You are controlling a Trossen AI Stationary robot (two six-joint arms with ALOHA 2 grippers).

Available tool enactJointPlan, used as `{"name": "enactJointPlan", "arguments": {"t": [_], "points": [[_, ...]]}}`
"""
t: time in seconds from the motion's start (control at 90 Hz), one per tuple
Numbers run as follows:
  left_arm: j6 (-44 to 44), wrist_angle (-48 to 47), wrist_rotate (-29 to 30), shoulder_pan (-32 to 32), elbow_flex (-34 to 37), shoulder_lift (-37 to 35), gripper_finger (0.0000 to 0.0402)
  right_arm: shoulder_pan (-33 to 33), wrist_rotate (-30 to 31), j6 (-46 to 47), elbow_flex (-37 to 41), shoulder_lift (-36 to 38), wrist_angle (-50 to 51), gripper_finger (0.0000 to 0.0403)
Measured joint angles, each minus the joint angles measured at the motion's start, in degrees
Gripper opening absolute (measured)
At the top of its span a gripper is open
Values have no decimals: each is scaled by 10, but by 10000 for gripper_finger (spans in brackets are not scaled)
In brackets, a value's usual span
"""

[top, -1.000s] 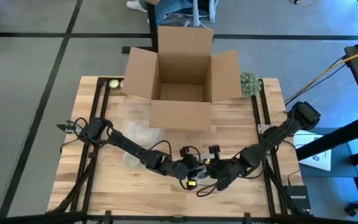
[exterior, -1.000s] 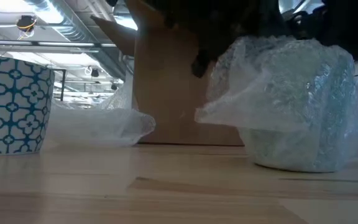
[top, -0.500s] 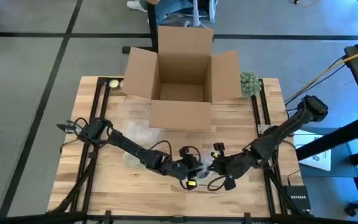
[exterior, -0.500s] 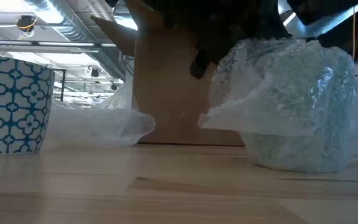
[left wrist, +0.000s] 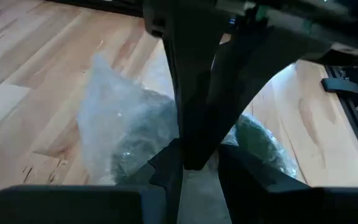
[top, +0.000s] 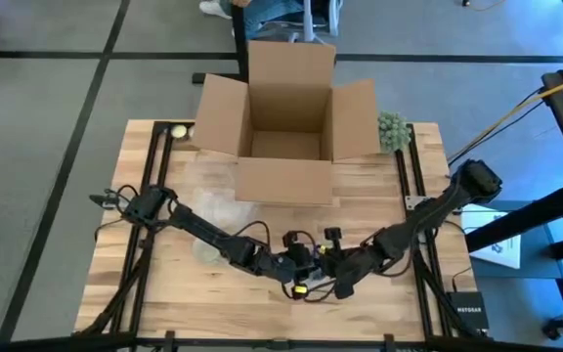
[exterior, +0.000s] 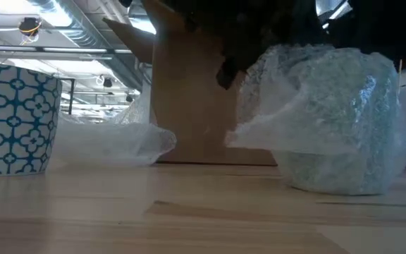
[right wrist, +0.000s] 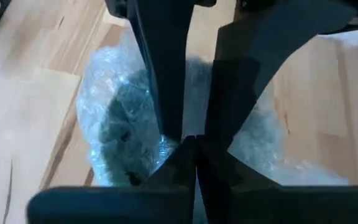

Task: Wrap mug
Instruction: Wrap the green mug with the bubble wrap

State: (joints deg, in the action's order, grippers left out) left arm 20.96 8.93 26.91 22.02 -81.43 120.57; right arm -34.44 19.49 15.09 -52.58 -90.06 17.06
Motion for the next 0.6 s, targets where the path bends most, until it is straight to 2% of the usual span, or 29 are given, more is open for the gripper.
{"name": "enactJointPlan", "arguments": {"t": [0.167,0.467,0.6], "points": [[-6,-17,-4,4,2,-18,78,0,0,-2,0,-2,5,0],[-3,-62,11,13,0,-100,78,6,-12,-4,1,-16,-1,0],[27,-94,12,17,0,-106,78,27,-56,-1,1,-30,-8,0]]}}
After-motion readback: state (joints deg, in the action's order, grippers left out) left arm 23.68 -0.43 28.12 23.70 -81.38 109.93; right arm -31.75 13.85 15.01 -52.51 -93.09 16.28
